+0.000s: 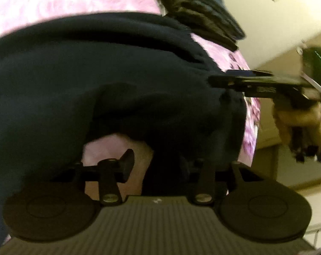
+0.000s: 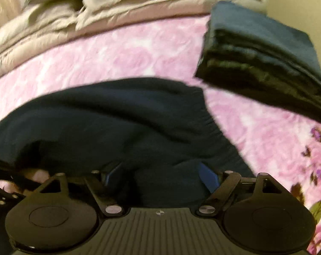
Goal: Fold clothes
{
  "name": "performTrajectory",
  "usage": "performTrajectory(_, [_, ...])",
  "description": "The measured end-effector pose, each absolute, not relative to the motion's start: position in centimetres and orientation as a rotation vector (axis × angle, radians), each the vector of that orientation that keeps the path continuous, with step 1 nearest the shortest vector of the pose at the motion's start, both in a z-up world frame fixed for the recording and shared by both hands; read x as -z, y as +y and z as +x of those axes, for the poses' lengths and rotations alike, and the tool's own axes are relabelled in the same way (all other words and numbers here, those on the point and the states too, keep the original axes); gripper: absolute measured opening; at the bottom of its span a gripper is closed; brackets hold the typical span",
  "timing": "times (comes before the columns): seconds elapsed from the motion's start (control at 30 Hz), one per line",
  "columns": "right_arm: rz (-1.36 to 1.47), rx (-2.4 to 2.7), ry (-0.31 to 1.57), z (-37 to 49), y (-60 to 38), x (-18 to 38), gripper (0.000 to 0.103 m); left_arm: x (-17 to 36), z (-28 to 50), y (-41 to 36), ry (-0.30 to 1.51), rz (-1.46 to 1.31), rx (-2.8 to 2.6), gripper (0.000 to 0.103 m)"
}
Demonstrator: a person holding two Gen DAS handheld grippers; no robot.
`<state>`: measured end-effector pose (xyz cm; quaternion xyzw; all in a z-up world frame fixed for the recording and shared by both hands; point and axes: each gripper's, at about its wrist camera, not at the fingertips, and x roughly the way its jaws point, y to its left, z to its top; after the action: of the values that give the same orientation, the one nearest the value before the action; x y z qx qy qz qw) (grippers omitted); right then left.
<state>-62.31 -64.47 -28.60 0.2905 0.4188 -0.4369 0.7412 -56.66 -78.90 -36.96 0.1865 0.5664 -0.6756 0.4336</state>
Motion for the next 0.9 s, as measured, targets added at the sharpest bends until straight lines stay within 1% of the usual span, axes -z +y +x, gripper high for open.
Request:
performTrajectory(0.03, [0.654, 0.955, 0.911, -63.1, -65.0, 28.8, 0.081, 37.4, -56.8, -79.2, 1.450, 0.438, 1.662, 0.035])
performTrajectory(0.07, [0.672, 0.950, 0.907, -63.9, -65.6, 29.1, 0.081, 37.8, -56.9, -79.3, 1.480, 0.419, 1.643, 0.016])
performTrajectory(0.1, [0.693, 0.933, 0.920, -64.5, -66.3, 29.7, 0.081, 37.7, -56.9, -79.3, 1.493, 0.406, 1.629, 0.007])
performTrajectory(0.17, [0.713, 0.894, 0.948, -65.6, -67.3, 30.6, 0.081, 36.4, -56.8, -78.9, 1.493, 0.377, 1.605, 0.007])
performTrajectory(0.3, [0.688, 0.793, 0.960, -66.7, -68.6, 31.2, 0.081, 30.3, -54.6, -77.3, 1.386, 0.268, 1.553, 0.004])
performTrajectory(0.33, [0.672, 0.793, 0.969, -66.7, -68.7, 31.4, 0.081, 29.6, -54.4, -77.1, 1.379, 0.280, 1.532, 0.002])
performTrajectory(0.43, [0.676, 0.795, 0.971, -66.8, -69.3, 31.2, 0.081, 29.1, -54.1, -76.3, 1.405, 0.361, 1.481, 0.002])
performTrajectory(0.5, [0.693, 0.796, 0.939, -67.1, -69.6, 30.5, 0.081, 29.1, -53.6, -75.9, 1.403, 0.411, 1.447, 0.004])
performTrajectory(0.57, [0.672, 0.791, 0.897, -67.2, -70.0, 29.3, 0.081, 28.5, -52.6, -75.5, 1.362, 0.445, 1.430, 0.007])
performTrajectory(0.6, [0.643, 0.788, 0.890, -67.0, -70.4, 28.9, 0.081, 28.3, -52.0, -75.7, 1.329, 0.466, 1.419, 0.010])
performTrajectory(0.67, [0.588, 0.782, 0.897, -66.2, -71.6, 28.6, 0.081, 28.3, -50.8, -76.9, 1.246, 0.519, 1.409, 0.030])
performTrajectory(0.73, [0.550, 0.763, 0.915, -65.1, -72.9, 29.0, 0.081, 28.5, -50.1, -79.0, 1.148, 0.587, 1.428, 0.035])
performTrajectory(0.77, [0.558, 0.757, 0.914, -64.8, -73.7, 29.6, 0.081, 28.8, -49.9, -80.3, 1.096, 0.631, 1.447, 0.040])
performTrajectory(0.9, [0.588, 0.731, 0.910, -63.4, -76.8, 31.9, 0.081, 31.4, -50.7, -86.4, 0.864, 0.873, 1.546, 0.047])
